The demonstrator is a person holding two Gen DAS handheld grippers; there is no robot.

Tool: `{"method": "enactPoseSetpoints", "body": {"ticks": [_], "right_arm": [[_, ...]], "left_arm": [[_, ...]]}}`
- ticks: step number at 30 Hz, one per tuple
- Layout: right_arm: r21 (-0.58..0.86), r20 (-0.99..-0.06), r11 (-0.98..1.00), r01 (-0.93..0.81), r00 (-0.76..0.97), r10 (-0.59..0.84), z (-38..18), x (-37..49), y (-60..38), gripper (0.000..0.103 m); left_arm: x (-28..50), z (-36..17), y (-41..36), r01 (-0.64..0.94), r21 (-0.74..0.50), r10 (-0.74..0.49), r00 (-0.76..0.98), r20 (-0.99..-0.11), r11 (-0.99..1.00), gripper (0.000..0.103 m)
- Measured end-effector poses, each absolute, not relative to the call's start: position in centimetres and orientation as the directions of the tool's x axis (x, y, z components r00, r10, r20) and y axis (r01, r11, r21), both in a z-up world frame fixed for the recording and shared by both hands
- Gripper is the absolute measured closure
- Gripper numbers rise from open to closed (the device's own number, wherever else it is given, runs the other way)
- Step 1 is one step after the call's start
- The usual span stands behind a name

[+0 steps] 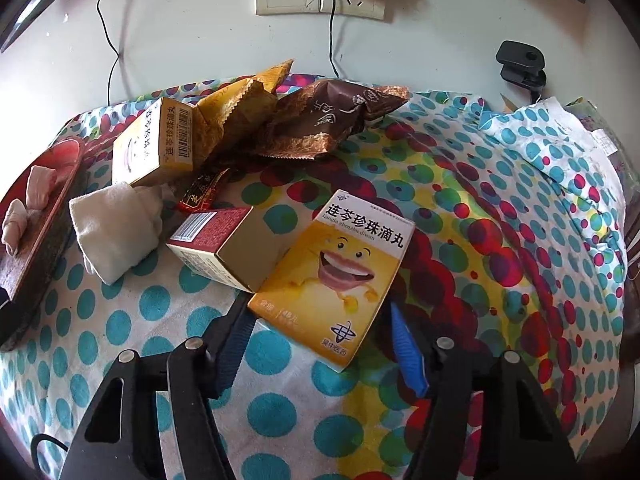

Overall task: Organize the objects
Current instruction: 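Grasp the white cloth with the left gripper while the right gripper approaches the yellow box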

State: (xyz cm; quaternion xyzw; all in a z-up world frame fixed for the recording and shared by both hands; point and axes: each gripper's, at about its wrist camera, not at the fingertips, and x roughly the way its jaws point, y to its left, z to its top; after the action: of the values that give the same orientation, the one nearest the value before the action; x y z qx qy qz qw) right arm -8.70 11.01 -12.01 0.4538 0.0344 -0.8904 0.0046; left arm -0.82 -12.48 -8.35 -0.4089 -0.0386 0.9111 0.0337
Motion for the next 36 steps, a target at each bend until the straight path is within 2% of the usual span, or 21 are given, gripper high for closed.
{"method": "enactPoseSetpoints", "body": {"ticks": [4,10,15,24,33,34,36], "right_arm": [[-0.035,-0.808,-0.998,0.048,-0.589,0.000,-11.9,-7.7,12.6,0.043],[0.001,-0.814,-0.998,0.062,-0.579,-0.036,-11.9,-6.0,14.9,0.043],[0.018,-0.808,-0.997,0.070,-0.587,-0.056,-11.9,-5.5,15.7,0.043],[0.076,-0.798,-0.991,0.113,-0.589,-0.128,-11.8,-4.8,16.3,0.043],[0.103,-0.786,-0.980,0.168,-0.591,-0.183,-11.8,-4.6,15.9,0.043],[0.102,-0.785,-0.980,0.172,-0.591,-0.185,-11.8,-4.6,15.8,0.043],[0.097,-0.785,-0.980,0.175,-0.592,-0.183,-11.9,-4.6,15.7,0.043]], "left_arm": [[-0.7,-8.2,-12.2,-0.050,-0.101,0.109,-0.672,-0.732,-0.994,0.065],[-0.7,-7.8,-10.3,-0.122,-0.114,0.167,-0.671,-0.723,-0.986,0.059],[-2.4,-7.3,-7.2,-0.182,-0.072,0.175,-0.646,-0.743,-0.981,0.057],[-8.1,-9.0,-4.3,-0.189,-0.120,0.209,-0.571,-0.794,-0.975,0.056],[-10.4,-11.1,-3.5,-0.123,0.009,0.065,-0.580,-0.812,-0.992,0.056],[-10.4,-11.3,-3.8,-0.112,-0.002,0.068,-0.582,-0.810,-0.994,0.056],[-10.2,-11.4,-4.3,-0.091,-0.016,0.066,-0.584,-0.809,-0.996,0.069]]}}
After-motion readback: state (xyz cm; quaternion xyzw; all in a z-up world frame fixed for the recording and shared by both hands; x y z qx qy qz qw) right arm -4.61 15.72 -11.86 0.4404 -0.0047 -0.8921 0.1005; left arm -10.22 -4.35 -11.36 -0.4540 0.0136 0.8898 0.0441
